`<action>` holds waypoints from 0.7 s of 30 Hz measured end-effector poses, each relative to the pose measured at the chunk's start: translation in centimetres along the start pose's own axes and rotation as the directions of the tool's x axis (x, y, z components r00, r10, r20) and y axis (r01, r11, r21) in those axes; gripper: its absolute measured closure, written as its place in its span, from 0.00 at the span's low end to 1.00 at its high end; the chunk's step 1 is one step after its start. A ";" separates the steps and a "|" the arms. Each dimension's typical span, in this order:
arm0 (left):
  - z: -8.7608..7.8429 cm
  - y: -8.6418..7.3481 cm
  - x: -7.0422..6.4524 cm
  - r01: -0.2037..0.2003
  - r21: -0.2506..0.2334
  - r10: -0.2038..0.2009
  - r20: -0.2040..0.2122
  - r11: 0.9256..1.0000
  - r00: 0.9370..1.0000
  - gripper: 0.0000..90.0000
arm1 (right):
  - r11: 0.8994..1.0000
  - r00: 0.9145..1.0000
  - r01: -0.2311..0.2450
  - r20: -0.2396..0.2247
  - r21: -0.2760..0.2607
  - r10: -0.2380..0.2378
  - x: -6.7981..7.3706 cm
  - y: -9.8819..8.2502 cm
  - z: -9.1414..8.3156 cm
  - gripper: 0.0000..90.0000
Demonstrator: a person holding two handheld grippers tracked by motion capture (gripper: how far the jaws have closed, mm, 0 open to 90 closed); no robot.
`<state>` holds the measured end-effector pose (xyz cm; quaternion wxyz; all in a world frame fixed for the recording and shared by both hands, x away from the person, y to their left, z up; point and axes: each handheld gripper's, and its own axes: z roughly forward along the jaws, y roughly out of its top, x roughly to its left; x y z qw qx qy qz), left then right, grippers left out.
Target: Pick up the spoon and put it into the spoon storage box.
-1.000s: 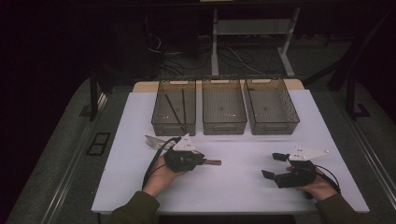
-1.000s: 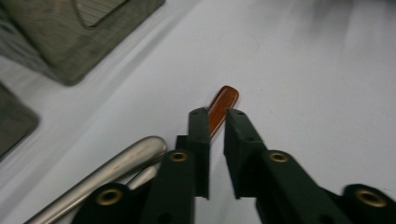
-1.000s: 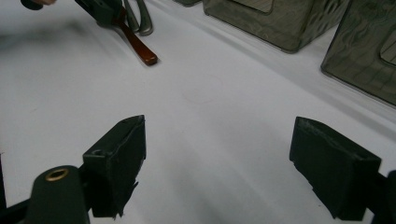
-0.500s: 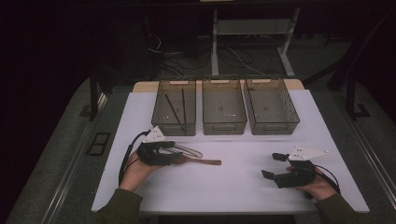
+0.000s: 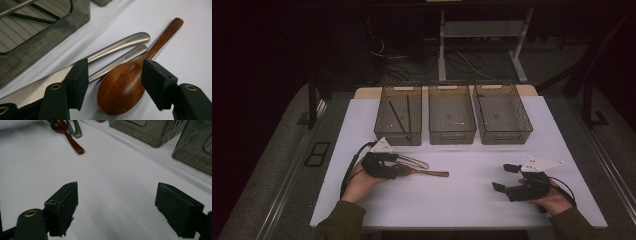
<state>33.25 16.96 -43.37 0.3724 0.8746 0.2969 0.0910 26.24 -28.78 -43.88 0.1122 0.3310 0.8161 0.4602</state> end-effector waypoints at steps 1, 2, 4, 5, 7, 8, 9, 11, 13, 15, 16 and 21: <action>0.0 0.0 0.0 -0.002 0.005 0.002 -0.002 1.000 1.000 0.42 | 1.000 1.000 0.000 0.000 0.000 0.000 0.0 0.0 0.0 0.21; 0.0 0.0 0.0 -0.004 0.007 0.004 -0.001 1.000 1.000 0.42 | 1.000 1.000 0.000 0.000 0.000 0.000 0.0 0.0 0.0 0.21; 0.1 0.0 -0.1 0.001 0.009 -0.001 -0.001 1.000 1.000 0.43 | 1.000 1.000 0.000 0.000 0.000 0.000 0.0 0.0 0.0 0.21; 0.1 -0.1 -0.1 0.000 0.012 0.000 0.000 1.000 1.000 0.43 | 1.000 1.000 0.000 0.000 0.000 0.000 0.0 0.0 0.0 0.21; 0.2 -0.1 -0.1 -0.009 0.022 0.009 0.002 1.000 1.000 0.43 | 1.000 1.000 0.001 0.001 -0.002 -0.001 0.0 0.0 0.0 0.21; 0.3 -0.1 -0.2 -0.009 0.020 0.009 0.001 1.000 1.000 0.43 | 1.000 1.000 0.001 0.001 -0.002 -0.001 0.0 0.0 0.0 0.21; 0.3 -0.1 -0.2 -0.012 0.027 0.012 0.001 1.000 1.000 0.43 | 1.000 1.000 0.002 0.000 -0.002 -0.002 0.0 0.0 0.0 0.21; 0.3 -0.1 -0.3 -0.022 0.037 0.022 0.000 0.999 1.000 0.43 | 1.000 1.000 0.000 0.000 -0.002 0.000 0.0 0.0 0.0 0.21; 0.4 -0.1 -0.4 -0.023 0.043 0.022 0.002 0.999 1.000 0.43 | 1.000 1.000 0.001 0.001 -0.002 -0.001 0.0 0.0 0.0 0.21; 0.5 -0.2 -0.5 -0.038 0.057 0.038 -0.003 0.998 0.999 0.43 | 1.000 1.000 0.001 0.001 -0.002 -0.001 0.0 0.0 0.0 0.21; 0.5 -0.2 -0.5 -0.041 0.061 0.042 -0.002 0.997 0.999 0.43 | 1.000 1.000 0.001 0.001 -0.003 -0.001 0.0 0.0 0.0 0.21; 0.7 -0.3 -0.8 -0.056 0.072 0.055 0.012 0.996 0.998 0.46 | 1.000 1.000 0.000 0.001 -0.003 0.000 0.0 0.0 -0.1 0.21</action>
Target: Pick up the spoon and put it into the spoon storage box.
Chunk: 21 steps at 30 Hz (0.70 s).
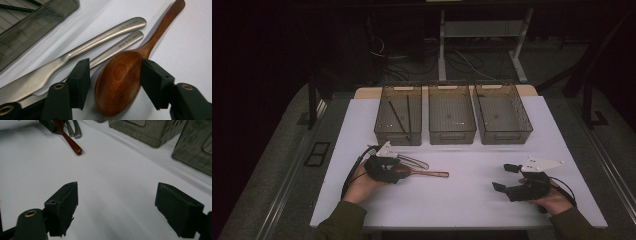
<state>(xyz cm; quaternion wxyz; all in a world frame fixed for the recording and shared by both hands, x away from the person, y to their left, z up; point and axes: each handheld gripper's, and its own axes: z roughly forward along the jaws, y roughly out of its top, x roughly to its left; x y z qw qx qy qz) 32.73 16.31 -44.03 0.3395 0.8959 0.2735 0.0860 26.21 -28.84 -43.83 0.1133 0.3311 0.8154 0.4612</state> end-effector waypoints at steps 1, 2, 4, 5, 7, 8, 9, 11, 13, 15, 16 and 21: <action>0.0 0.0 0.0 -0.002 0.002 0.002 0.002 1.000 1.000 0.47 | 1.000 1.000 0.000 0.000 0.000 0.000 0.0 0.0 0.0 0.21; -0.1 0.0 0.0 -0.005 0.001 0.005 0.006 1.000 1.000 0.49 | 1.000 1.000 0.000 0.000 -0.001 0.000 0.0 0.0 0.0 0.21; -0.1 0.0 -0.1 -0.015 0.000 0.015 0.017 1.000 1.000 0.53 | 1.000 1.000 0.000 0.000 -0.001 0.000 0.0 0.0 0.0 0.21; -0.1 0.0 -0.1 -0.024 0.004 0.024 0.026 1.000 0.999 0.55 | 1.000 1.000 -0.001 0.000 -0.001 0.001 0.0 0.0 0.0 0.21; -0.1 -0.1 -0.2 -0.037 0.006 0.037 0.044 0.999 0.998 0.59 | 1.000 1.000 0.000 0.001 -0.002 0.000 0.0 0.0 0.0 0.21; -0.1 -0.1 -0.3 -0.039 0.004 0.039 0.050 0.999 0.998 0.63 | 1.000 1.000 0.001 0.000 -0.002 -0.001 0.0 0.0 -0.1 0.21; -0.1 -0.1 -0.3 -0.056 0.006 0.055 0.057 0.998 0.997 0.63 | 1.000 1.000 0.001 0.000 -0.002 -0.001 0.0 0.0 -0.1 0.21; -0.1 -0.2 -0.4 -0.061 0.012 0.060 0.070 0.998 0.996 0.69 | 1.000 1.000 0.001 0.001 -0.002 -0.001 0.0 0.0 -0.1 0.21; -0.1 -0.2 -0.5 -0.073 0.014 0.072 0.075 0.997 0.995 0.70 | 1.000 1.000 0.002 0.000 -0.002 -0.002 0.0 0.0 -0.1 0.21; -0.3 -0.3 -0.5 -0.079 0.009 0.078 0.087 0.997 0.993 0.76 | 1.000 1.000 0.001 0.000 -0.002 -0.001 0.0 0.0 -0.1 0.21; -0.3 -0.3 -0.5 -0.081 0.009 0.080 0.088 0.997 0.993 0.77 | 1.000 1.000 0.001 0.000 -0.002 -0.001 0.0 0.0 -0.1 0.21; -0.4 -0.3 -0.5 -0.086 0.003 0.085 0.106 0.996 0.991 0.85 | 1.000 1.000 0.001 -0.001 -0.002 -0.001 0.0 0.0 -0.1 0.21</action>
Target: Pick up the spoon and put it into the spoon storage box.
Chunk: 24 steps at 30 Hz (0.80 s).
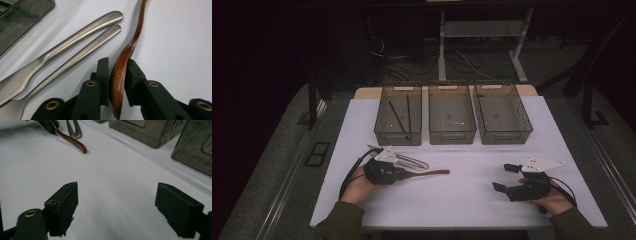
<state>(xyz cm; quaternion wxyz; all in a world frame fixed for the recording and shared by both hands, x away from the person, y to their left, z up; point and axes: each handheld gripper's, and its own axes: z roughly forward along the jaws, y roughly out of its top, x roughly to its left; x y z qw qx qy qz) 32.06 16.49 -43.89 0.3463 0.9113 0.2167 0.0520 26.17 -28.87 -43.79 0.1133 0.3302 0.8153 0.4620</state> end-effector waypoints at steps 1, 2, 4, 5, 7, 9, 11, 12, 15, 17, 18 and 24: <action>0.0 0.0 0.0 -0.002 0.001 0.002 -0.001 1.000 1.000 0.86 | 1.000 1.000 -0.001 0.000 0.000 0.001 0.0 0.0 0.0 0.21; 0.0 0.0 0.0 -0.008 0.005 0.008 0.003 1.000 1.000 0.87 | 1.000 1.000 -0.001 0.000 0.000 0.001 0.0 0.0 0.0 0.21; 0.0 0.0 -0.1 -0.014 0.006 0.014 0.010 1.000 1.000 0.87 | 1.000 1.000 -0.001 0.000 0.000 0.001 0.0 0.0 0.0 0.21; 0.0 0.0 -0.1 -0.010 0.003 0.010 0.013 1.000 1.000 0.87 | 1.000 1.000 -0.001 -0.001 0.000 0.001 0.0 0.0 0.0 0.21; 0.0 0.1 -0.1 -0.014 0.009 0.014 0.022 1.000 1.000 0.88 | 1.000 1.000 0.000 -0.001 -0.001 0.000 0.0 0.0 0.0 0.21; 0.0 0.1 -0.1 -0.014 0.010 0.014 0.029 1.000 0.999 0.88 | 1.000 1.000 -0.001 0.000 -0.001 0.001 0.0 0.0 0.0 0.21; -0.1 0.2 -0.2 -0.008 0.006 0.008 0.032 1.000 0.999 0.88 | 1.000 1.000 -0.001 -0.001 -0.001 0.001 0.0 0.0 0.0 0.21; -0.1 0.2 -0.2 -0.011 0.008 0.011 0.036 1.000 0.999 0.88 | 1.000 1.000 -0.001 -0.002 -0.001 0.001 0.0 0.0 0.0 0.21; -0.3 0.3 -0.2 -0.023 0.006 0.022 0.037 1.000 0.999 0.88 | 1.000 1.000 0.000 -0.002 -0.002 0.000 0.0 0.0 0.0 0.21; -0.4 0.4 -0.3 -0.009 -0.006 0.009 0.037 1.000 0.999 0.88 | 1.000 1.000 -0.001 -0.002 -0.001 0.001 0.0 0.0 0.0 0.21; -0.4 0.4 -0.3 -0.009 -0.006 0.009 0.036 1.000 0.999 0.88 | 1.000 1.000 0.000 -0.002 0.000 0.000 0.0 0.0 0.1 0.21; -0.8 0.6 -0.4 -0.003 -0.034 0.004 0.040 0.999 0.999 0.88 | 1.000 1.000 0.002 0.001 0.006 -0.002 0.1 0.0 0.2 0.20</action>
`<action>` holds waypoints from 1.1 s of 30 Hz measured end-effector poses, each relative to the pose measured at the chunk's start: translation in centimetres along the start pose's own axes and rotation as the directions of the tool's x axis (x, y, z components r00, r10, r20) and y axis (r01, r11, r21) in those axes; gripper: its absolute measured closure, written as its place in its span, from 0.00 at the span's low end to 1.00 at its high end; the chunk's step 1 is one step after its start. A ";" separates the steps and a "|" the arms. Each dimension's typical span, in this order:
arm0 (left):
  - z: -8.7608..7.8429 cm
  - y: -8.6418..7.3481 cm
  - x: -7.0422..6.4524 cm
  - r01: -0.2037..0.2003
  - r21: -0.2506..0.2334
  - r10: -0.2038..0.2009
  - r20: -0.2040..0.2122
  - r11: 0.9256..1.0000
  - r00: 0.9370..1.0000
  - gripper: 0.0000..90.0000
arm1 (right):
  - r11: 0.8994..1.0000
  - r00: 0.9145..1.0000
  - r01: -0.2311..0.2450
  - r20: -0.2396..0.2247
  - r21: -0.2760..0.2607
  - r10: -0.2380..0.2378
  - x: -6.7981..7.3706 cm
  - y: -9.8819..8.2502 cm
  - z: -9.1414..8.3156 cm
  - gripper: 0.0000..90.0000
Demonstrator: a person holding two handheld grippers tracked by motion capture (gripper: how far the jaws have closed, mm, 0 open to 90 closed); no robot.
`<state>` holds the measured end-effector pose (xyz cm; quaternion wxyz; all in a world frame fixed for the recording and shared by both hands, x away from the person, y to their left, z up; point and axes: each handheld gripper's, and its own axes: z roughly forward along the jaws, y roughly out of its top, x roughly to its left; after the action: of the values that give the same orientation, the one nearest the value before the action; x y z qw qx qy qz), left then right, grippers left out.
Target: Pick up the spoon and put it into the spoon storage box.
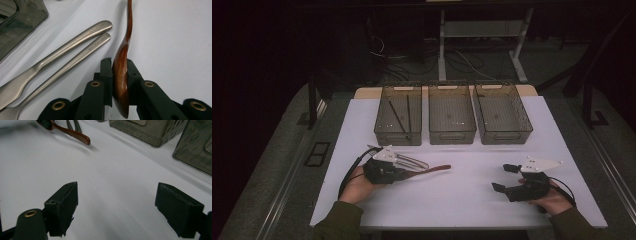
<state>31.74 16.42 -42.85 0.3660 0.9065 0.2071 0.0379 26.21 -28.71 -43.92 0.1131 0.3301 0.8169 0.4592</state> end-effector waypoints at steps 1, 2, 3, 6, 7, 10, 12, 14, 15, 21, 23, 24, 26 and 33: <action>-0.1 0.1 0.0 -0.002 -0.003 0.002 -0.001 1.000 1.000 0.88 | 1.000 1.000 -0.004 0.002 -0.001 0.004 0.0 0.0 0.1 0.18; -0.1 0.1 0.0 0.000 -0.005 0.000 -0.002 1.000 1.000 0.88 | 1.000 1.000 -0.008 -0.006 0.002 0.008 0.0 0.0 0.1 0.16; -0.2 0.2 -0.1 0.002 -0.009 -0.002 -0.005 1.000 1.000 0.88 | 1.000 1.000 -0.016 -0.009 0.007 0.016 0.1 0.0 0.2 0.14; -0.4 0.3 -0.2 0.005 -0.018 -0.005 -0.012 1.000 1.000 0.88 | 1.000 1.000 -0.025 -0.008 0.016 0.026 0.2 -0.1 0.3 0.13; -0.5 0.4 -0.2 0.008 -0.025 -0.008 -0.010 1.000 1.000 0.88 | 0.999 1.000 -0.029 -0.003 0.016 0.029 0.3 -0.1 0.4 0.13; -0.8 0.6 -0.4 0.015 -0.038 -0.016 -0.015 0.999 1.000 0.88 | 0.999 0.999 -0.038 0.011 0.010 0.038 0.3 -0.1 0.5 0.14; -0.9 0.7 -0.5 0.023 -0.049 -0.023 -0.014 0.999 1.000 0.88 | 0.999 0.999 -0.038 0.013 0.010 0.038 0.3 -0.1 0.5 0.13; -1.0 0.8 -0.5 0.026 -0.050 -0.027 -0.020 0.998 0.999 0.88 | 0.999 0.999 -0.034 0.020 0.015 0.034 0.3 -0.2 0.5 0.14; -1.0 0.9 -0.6 0.026 -0.051 -0.027 -0.021 0.998 0.999 0.88 | 0.999 0.999 -0.037 0.025 0.018 0.036 0.3 -0.2 0.4 0.14; -1.2 1.5 -0.7 0.033 -0.077 -0.035 -0.032 0.997 0.999 0.88 | 0.999 0.999 -0.038 0.032 0.018 0.038 0.3 -0.2 0.3 0.14; -1.3 1.7 -0.8 0.042 -0.085 -0.046 -0.040 0.995 0.998 0.88 | 0.999 0.999 -0.034 0.030 0.020 0.033 0.3 -0.2 0.4 0.14; -1.4 1.9 -0.8 0.045 -0.089 -0.049 -0.041 0.995 0.998 0.88 | 0.999 0.999 -0.033 0.029 0.020 0.032 0.3 -0.2 0.4 0.14; -1.4 2.1 -0.9 0.053 -0.101 -0.058 -0.045 0.993 0.997 0.88 | 0.999 0.999 -0.033 0.029 0.019 0.033 0.3 -0.2 0.4 0.14; -1.6 3.2 -1.3 0.038 -0.153 -0.052 -0.090 0.988 0.995 0.88 | 0.999 0.999 -0.035 0.028 0.018 0.035 0.2 -0.1 0.4 0.14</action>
<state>31.30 14.87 -39.39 0.4241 0.8686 0.2410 0.0876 26.16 -28.33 -44.21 0.1131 0.3516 0.8137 0.4488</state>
